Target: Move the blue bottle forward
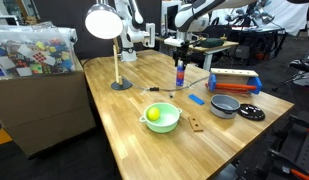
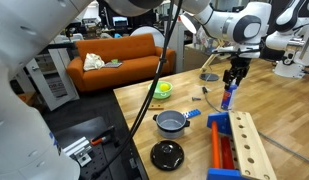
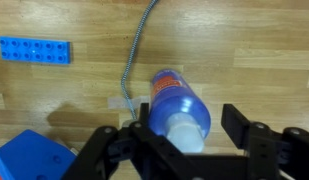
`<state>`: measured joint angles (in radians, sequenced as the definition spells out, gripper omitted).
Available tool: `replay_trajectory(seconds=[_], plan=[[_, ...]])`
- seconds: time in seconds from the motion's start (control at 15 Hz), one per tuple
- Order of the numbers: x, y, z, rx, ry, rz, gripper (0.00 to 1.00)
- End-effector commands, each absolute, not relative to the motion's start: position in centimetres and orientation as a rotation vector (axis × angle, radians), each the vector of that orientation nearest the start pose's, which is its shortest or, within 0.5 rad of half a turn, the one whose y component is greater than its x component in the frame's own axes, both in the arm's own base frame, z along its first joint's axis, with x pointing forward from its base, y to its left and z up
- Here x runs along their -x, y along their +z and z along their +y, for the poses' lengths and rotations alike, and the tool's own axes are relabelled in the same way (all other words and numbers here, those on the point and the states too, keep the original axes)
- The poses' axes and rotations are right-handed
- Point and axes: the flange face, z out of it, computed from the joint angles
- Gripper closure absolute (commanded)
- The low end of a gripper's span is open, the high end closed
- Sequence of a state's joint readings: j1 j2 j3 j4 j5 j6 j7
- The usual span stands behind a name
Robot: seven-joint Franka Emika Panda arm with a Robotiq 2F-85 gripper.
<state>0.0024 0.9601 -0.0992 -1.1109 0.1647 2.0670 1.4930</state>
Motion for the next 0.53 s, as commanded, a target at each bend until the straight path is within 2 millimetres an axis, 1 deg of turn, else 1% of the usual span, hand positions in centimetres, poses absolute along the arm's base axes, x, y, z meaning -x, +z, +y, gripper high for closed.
replay_trajectory(seconds=[0.0, 0.2, 0.47], plan=[[-77.7, 24.2, -4.1, 2.110, 0.028, 2.190, 0.00], [-77.7, 25.9, -2.9, 2.105, -0.012, 2.140, 0.00], [-77.3, 28.6, -0.3, 2.117, -0.035, 2.018, 0.00]])
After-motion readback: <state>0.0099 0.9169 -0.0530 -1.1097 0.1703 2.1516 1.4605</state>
